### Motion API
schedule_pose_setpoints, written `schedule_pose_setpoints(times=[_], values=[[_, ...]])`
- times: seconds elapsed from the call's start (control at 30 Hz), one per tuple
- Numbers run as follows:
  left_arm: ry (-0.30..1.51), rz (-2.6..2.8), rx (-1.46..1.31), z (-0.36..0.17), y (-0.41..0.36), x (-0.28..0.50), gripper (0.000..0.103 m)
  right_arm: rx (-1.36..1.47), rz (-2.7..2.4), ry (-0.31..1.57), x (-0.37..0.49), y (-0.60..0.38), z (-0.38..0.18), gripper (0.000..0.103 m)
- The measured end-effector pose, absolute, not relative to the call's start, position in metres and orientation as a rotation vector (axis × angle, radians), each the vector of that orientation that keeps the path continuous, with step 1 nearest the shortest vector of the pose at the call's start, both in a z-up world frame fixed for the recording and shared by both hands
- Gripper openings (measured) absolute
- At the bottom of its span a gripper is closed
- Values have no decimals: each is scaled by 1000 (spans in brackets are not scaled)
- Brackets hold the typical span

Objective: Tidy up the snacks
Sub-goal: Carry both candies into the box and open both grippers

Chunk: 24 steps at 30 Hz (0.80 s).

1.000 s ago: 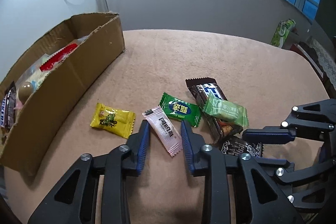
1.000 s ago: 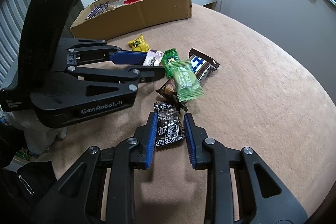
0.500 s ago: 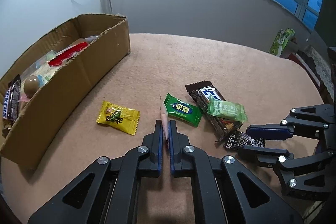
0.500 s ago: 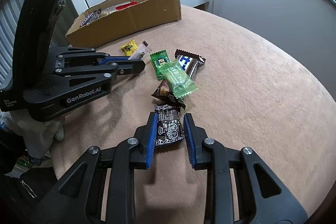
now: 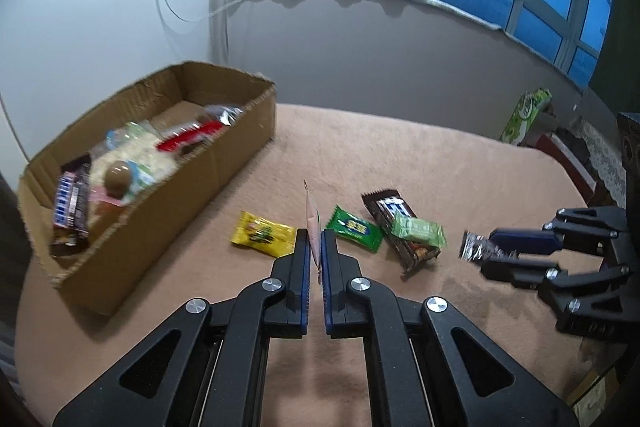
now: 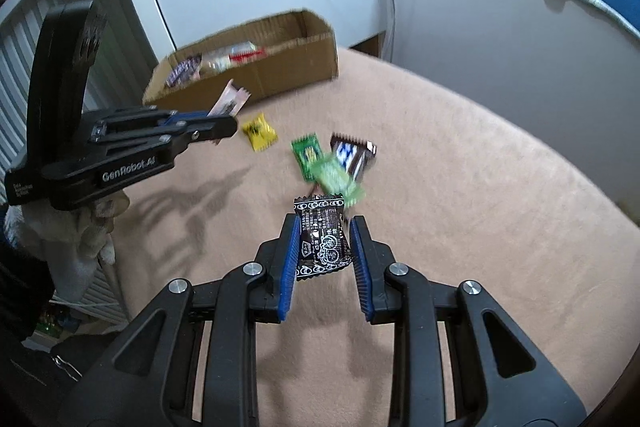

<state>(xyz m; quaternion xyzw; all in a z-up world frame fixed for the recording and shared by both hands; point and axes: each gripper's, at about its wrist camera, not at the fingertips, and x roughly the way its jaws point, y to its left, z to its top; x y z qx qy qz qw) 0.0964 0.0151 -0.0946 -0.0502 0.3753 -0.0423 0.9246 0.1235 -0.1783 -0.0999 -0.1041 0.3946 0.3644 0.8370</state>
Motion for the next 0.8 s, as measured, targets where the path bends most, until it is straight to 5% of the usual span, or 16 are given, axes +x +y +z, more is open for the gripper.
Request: schedule_pose_setpoints(times=[0.8], values=[[640,96,-110,-44,138,87,4,-235,817,660,191,-54,-10,27]])
